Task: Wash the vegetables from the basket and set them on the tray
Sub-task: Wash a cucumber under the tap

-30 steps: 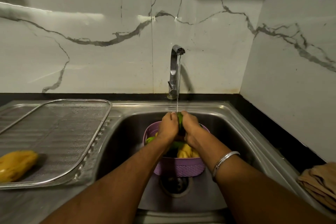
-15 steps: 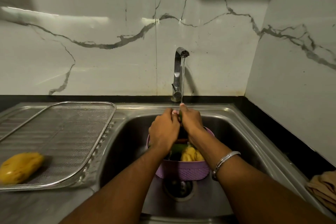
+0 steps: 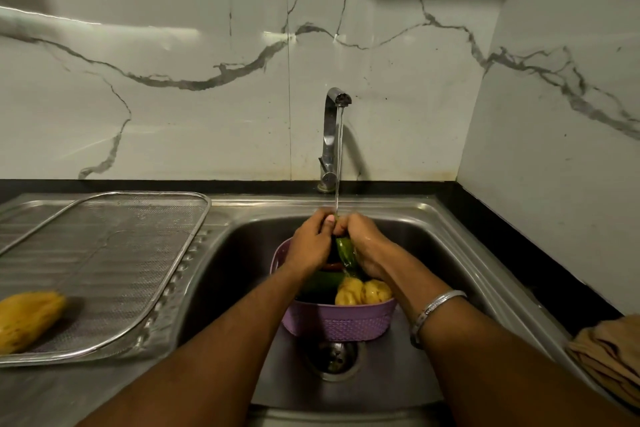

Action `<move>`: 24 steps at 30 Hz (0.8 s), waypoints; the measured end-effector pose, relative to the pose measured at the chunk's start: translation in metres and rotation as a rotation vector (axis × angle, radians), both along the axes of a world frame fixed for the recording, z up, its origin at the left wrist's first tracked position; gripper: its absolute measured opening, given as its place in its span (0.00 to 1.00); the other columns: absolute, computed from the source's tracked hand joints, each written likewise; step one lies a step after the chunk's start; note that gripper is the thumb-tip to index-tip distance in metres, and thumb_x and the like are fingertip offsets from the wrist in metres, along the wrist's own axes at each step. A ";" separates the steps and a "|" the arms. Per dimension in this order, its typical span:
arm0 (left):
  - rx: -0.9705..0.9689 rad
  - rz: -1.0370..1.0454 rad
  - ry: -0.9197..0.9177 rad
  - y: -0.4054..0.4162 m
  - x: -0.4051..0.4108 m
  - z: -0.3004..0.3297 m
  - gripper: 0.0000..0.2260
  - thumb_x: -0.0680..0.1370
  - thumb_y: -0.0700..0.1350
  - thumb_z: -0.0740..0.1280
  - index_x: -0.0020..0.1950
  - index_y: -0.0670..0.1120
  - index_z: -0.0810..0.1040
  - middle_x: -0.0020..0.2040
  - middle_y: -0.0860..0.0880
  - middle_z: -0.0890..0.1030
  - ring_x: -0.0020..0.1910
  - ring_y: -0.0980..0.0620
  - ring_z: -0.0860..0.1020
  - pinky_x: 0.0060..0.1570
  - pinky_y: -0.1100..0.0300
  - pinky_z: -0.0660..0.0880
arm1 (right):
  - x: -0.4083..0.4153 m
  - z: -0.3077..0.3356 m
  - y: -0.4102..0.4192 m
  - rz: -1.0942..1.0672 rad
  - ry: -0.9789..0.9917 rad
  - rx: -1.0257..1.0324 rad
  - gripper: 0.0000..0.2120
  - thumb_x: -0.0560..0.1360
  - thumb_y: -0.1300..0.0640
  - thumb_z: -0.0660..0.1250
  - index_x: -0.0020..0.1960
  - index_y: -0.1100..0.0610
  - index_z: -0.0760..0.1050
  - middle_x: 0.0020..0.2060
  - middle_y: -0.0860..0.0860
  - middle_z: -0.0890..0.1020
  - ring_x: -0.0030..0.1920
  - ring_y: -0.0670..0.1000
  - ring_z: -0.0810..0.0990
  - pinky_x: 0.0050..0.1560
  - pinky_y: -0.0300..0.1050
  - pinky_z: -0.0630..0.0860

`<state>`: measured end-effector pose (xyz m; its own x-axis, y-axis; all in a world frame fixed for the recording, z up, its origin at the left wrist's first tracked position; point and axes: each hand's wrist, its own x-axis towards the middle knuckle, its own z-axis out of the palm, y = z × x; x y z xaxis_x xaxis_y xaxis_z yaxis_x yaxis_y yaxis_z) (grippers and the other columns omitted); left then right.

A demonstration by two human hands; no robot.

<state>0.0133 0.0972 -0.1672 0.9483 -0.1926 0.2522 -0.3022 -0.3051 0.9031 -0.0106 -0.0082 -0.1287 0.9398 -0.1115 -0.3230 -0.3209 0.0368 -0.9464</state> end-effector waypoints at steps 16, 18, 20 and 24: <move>0.631 0.095 -0.286 -0.006 0.004 0.004 0.10 0.86 0.51 0.55 0.53 0.51 0.73 0.45 0.50 0.80 0.42 0.53 0.78 0.42 0.56 0.72 | -0.001 -0.023 -0.030 0.267 -0.334 -0.740 0.63 0.69 0.69 0.76 0.81 0.39 0.34 0.68 0.59 0.75 0.68 0.56 0.76 0.64 0.56 0.79; 0.796 0.154 -0.326 -0.008 0.004 0.008 0.11 0.85 0.55 0.56 0.56 0.52 0.76 0.46 0.50 0.81 0.44 0.52 0.80 0.44 0.54 0.76 | -0.001 -0.025 -0.030 0.227 -0.396 -0.841 0.65 0.67 0.66 0.79 0.80 0.36 0.33 0.66 0.56 0.77 0.66 0.57 0.78 0.63 0.58 0.79; 0.935 0.227 -0.355 -0.006 0.003 0.009 0.19 0.84 0.62 0.52 0.53 0.53 0.78 0.45 0.50 0.82 0.43 0.51 0.80 0.44 0.53 0.77 | -0.001 -0.025 -0.032 0.206 -0.442 -0.872 0.64 0.68 0.65 0.78 0.79 0.36 0.33 0.54 0.50 0.81 0.55 0.52 0.81 0.58 0.55 0.81; 0.824 0.269 -0.286 0.000 0.006 0.002 0.25 0.84 0.63 0.48 0.48 0.51 0.81 0.44 0.49 0.83 0.43 0.49 0.81 0.43 0.53 0.74 | -0.002 -0.026 -0.026 0.217 -0.445 -0.976 0.60 0.69 0.61 0.79 0.81 0.38 0.38 0.54 0.50 0.80 0.55 0.53 0.81 0.56 0.54 0.81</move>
